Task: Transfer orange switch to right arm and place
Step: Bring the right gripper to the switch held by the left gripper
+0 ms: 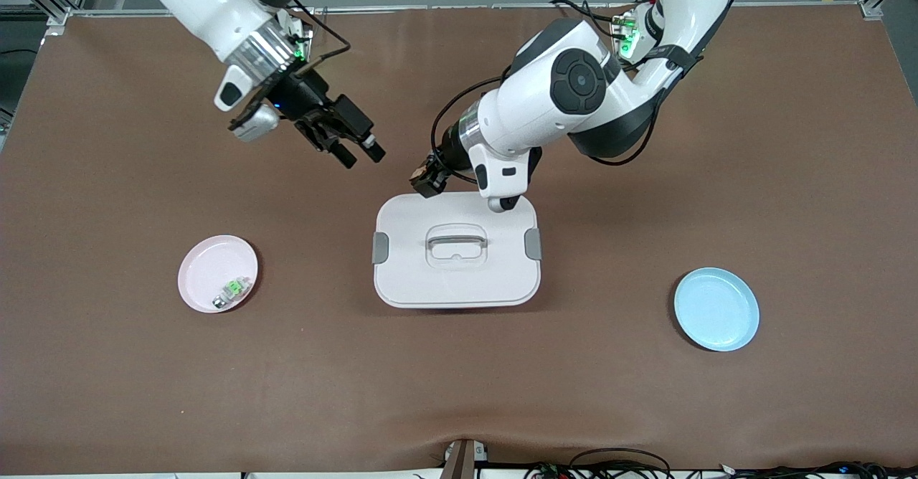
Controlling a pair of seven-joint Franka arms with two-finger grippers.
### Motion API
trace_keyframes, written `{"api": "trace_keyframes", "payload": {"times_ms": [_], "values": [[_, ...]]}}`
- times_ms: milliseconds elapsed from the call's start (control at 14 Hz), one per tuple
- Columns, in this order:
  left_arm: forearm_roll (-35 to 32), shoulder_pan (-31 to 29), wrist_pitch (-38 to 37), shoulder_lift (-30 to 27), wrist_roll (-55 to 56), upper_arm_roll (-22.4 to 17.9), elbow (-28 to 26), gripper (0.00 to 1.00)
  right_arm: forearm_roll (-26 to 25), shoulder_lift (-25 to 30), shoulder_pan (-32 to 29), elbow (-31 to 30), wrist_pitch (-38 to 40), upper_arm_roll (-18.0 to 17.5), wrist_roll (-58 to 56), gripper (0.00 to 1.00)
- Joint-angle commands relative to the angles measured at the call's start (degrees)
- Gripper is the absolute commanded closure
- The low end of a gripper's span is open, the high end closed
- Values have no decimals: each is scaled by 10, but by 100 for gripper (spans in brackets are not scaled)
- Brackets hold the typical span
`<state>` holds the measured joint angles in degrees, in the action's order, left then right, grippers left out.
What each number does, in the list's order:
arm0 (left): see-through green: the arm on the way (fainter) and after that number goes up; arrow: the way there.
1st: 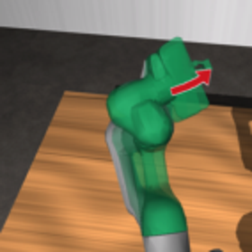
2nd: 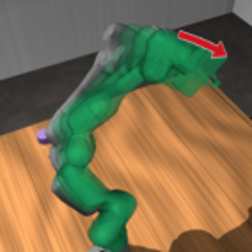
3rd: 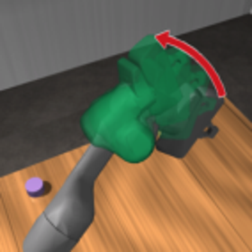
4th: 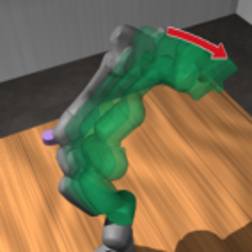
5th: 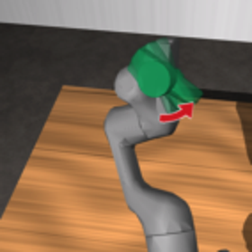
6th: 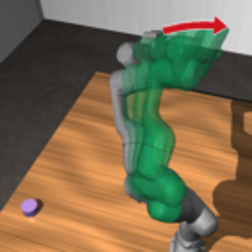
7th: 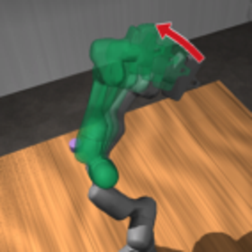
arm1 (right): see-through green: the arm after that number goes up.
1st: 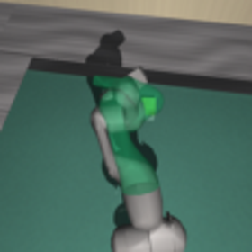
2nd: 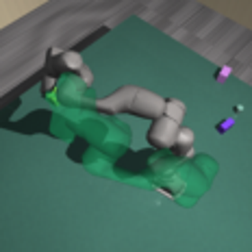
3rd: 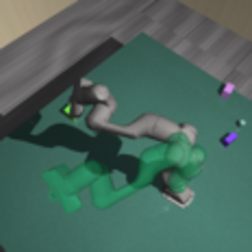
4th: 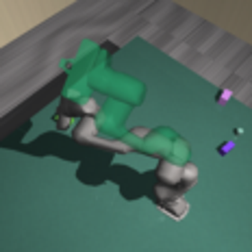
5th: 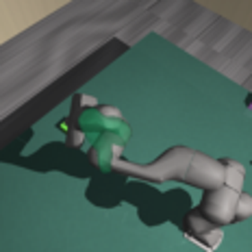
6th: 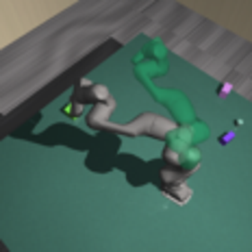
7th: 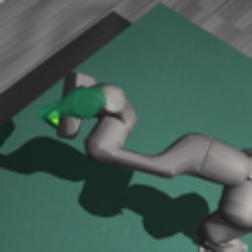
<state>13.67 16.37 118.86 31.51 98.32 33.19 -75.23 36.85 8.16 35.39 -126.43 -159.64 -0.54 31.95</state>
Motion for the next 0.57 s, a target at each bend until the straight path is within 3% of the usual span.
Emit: {"api": "trace_keyframes", "payload": {"times_ms": [0, 499], "values": [[9, 2, 4, 3, 6, -1, 11, 100, 1, -14, 23, -5, -27, 6, -11, 0], [9, 0, 5, 3, 6, -2, 11, 100, 11, -72, 59, 7, -103, 4, 15, 0]]}}
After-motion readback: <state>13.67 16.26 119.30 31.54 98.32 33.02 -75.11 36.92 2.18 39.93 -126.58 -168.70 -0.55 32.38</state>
